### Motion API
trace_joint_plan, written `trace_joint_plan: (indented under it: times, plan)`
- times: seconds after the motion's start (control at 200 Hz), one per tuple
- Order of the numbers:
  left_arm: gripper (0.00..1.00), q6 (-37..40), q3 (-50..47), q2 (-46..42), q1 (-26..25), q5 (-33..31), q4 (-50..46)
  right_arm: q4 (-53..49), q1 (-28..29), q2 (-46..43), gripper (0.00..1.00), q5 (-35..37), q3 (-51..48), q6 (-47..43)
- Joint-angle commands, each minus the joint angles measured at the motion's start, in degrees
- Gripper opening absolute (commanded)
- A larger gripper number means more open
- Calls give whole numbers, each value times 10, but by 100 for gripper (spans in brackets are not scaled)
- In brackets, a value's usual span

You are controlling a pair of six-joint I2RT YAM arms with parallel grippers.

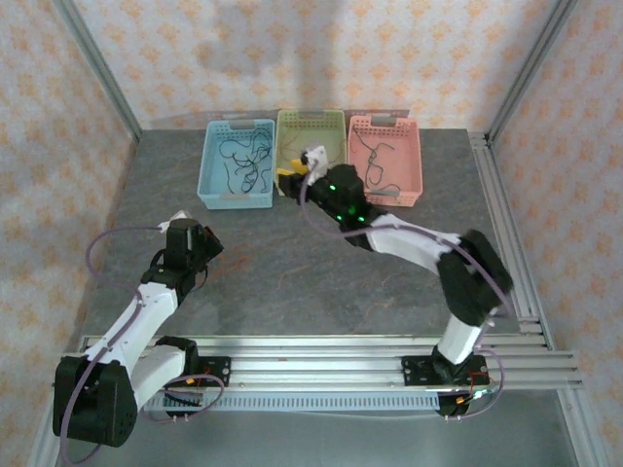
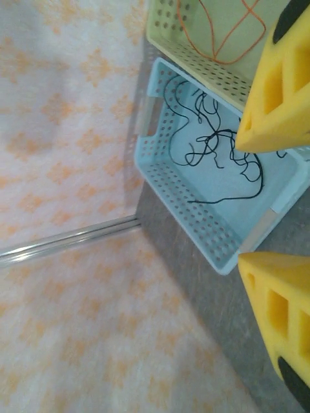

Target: Untangle the cables

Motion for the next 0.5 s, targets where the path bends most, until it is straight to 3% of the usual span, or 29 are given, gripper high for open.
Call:
trace_joint_plan:
  times: [0.0, 0.095, 0.21, 0.33, 0.49]
  plan:
    - [0, 36, -4, -9, -12, 43, 40, 43, -1, -49, 43, 1, -126, -24]
    - [0, 60, 19, 2, -48, 47, 38, 98, -1, -96, 43, 17, -233, -21]
    - [0, 86, 72, 36, -112, 62, 44, 55, 0, -108, 42, -34, -266, -47]
    - [0, 146, 127, 74, -168, 62, 47, 134, 1, -72, 43, -45, -289, -27]
    - [0, 165, 121, 125, -177, 83, 106, 229, 1, 15, 49, -29, -302, -46]
